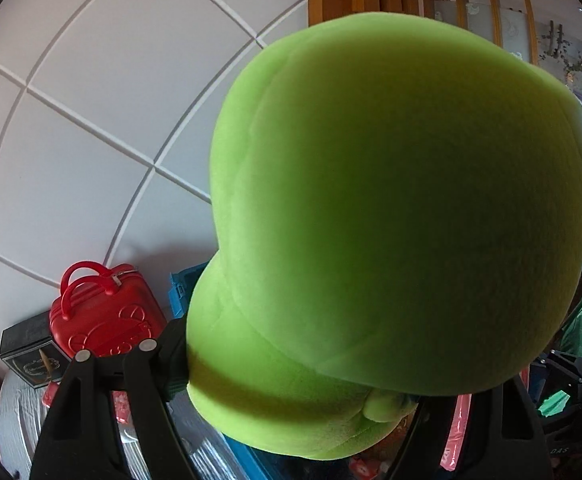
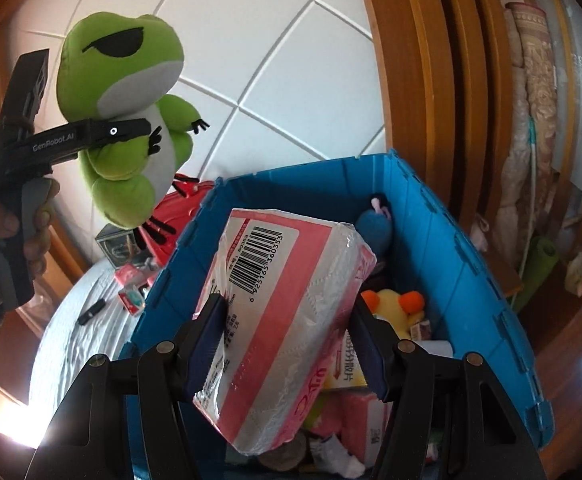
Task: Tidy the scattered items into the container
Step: 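Lift the frog plush and tissue pack and carry both over the blue bin, then open both tools to drop the frog plush and tissue pack into the bin, then move both open tools back over the remaining items on the bed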
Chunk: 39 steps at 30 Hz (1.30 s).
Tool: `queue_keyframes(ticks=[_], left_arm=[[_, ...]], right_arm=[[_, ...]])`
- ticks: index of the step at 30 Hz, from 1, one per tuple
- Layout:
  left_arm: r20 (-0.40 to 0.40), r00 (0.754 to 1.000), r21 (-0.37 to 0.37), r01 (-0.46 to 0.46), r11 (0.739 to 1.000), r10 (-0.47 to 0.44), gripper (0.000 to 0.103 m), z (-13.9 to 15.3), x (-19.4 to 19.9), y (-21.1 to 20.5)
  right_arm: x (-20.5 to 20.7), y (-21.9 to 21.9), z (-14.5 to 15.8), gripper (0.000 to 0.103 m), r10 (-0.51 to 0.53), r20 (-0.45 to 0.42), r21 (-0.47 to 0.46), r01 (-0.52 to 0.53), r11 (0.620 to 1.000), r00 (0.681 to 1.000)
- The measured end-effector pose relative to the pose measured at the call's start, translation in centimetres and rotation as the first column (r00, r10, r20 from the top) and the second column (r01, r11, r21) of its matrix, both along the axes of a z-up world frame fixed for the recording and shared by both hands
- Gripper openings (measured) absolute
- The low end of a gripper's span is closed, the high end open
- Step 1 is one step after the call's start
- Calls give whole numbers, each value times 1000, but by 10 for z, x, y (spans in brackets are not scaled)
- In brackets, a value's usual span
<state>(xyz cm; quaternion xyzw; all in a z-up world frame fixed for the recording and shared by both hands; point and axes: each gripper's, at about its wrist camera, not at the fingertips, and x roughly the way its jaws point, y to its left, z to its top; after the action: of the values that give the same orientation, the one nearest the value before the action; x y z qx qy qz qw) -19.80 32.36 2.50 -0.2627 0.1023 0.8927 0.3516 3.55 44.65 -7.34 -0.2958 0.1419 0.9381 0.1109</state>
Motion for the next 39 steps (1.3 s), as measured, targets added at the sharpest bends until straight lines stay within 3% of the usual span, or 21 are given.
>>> queue_keyframes(ticks=[12, 14, 16, 17, 18, 22, 25, 29, 31, 39], left_arm=[[28, 997, -4, 76, 997, -76, 79, 3, -23, 73], [43, 997, -11, 67, 998, -67, 83, 5, -30, 82], [40, 998, -56, 42, 998, -40, 100, 7, -37, 93], [34, 999, -99, 20, 995, -17, 100, 6, -41, 98], [21, 1000, -132, -5, 991, 8, 100, 6, -44, 100], [51, 997, -83, -51, 995, 55, 100, 1, -61, 73], [48, 997, -100, -60, 993, 65, 100, -13, -74, 50], [30, 996, -103, -83, 991, 87, 100, -10, -72, 42], [25, 994, -123, -105, 987, 108, 100, -27, -85, 14], [85, 968, -142, -221, 965, 235, 100, -54, -75, -78]], right_arm=[[-1, 7, -12, 61, 51, 22, -17, -51, 999, 998], [-2, 7, -13, 63, 58, 21, -18, -58, 998, 998], [-2, 6, -14, 74, 57, 12, -15, -57, 998, 998], [-3, 6, -14, 94, 61, 12, -15, -60, 998, 998], [-4, 6, -14, 103, 66, 13, -12, -66, 998, 998], [-9, 1, -15, 103, 113, 12, -7, -113, 994, 993], [-12, -1, -17, 103, 133, 14, -21, -133, 991, 991], [-20, -6, -17, 103, 174, 16, -29, -173, 984, 985], [-22, -11, -15, 103, 191, 10, -24, -191, 981, 982], [-32, -39, -9, 103, 248, 12, 4, -248, 969, 969]])
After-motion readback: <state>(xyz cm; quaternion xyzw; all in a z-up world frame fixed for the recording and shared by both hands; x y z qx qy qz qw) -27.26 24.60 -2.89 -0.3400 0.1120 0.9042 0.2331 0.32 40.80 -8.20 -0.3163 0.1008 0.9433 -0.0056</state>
